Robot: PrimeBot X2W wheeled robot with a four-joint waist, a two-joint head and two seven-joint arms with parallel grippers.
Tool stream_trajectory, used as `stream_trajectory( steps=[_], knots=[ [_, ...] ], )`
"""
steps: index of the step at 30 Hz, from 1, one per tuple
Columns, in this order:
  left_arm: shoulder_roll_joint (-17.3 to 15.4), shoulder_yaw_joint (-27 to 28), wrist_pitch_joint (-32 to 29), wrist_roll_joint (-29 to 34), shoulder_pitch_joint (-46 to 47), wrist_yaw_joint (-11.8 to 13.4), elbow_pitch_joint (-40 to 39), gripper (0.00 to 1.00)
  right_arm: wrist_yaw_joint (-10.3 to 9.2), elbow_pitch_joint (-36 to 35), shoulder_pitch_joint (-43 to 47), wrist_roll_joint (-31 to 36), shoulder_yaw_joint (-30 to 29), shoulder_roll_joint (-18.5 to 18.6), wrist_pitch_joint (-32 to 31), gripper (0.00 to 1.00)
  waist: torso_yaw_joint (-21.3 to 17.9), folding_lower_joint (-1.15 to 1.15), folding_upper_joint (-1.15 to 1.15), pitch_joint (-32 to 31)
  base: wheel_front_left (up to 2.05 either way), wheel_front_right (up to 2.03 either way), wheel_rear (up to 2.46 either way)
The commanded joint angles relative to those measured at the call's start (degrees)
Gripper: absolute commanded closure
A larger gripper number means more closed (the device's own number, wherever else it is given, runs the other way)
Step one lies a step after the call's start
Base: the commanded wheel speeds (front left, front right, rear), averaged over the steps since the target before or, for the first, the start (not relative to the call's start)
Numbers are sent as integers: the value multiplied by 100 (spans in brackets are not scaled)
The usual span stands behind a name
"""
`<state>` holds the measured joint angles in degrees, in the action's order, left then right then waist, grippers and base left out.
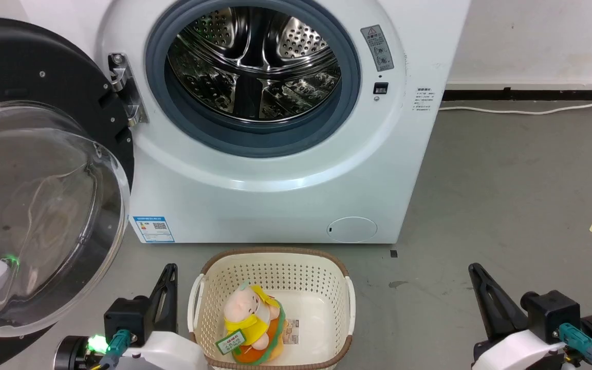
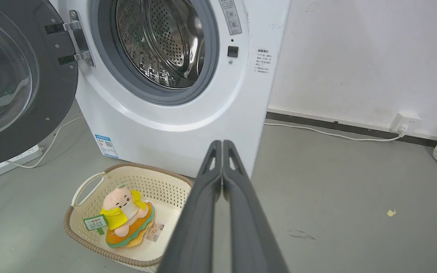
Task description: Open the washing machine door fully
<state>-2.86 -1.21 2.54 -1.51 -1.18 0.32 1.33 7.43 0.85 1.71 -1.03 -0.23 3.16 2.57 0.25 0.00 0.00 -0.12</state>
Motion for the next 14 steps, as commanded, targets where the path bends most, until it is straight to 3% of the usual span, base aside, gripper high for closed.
stream_trajectory(
  steps=[1, 14],
  knots=[
    [-1, 22, -40, 60, 67, -27, -42, 100, 5, -45, -106, 34, 7, -24, -42, 100, -2, 0, 0, 1, 0, 0, 0],
    [-1, 87, -181, 120, 101, -30, -102, 100, 5, -71, -149, 79, 17, -27, -183, 100, -17, 0, 0, 8, 0, 0, 0]
  ],
)
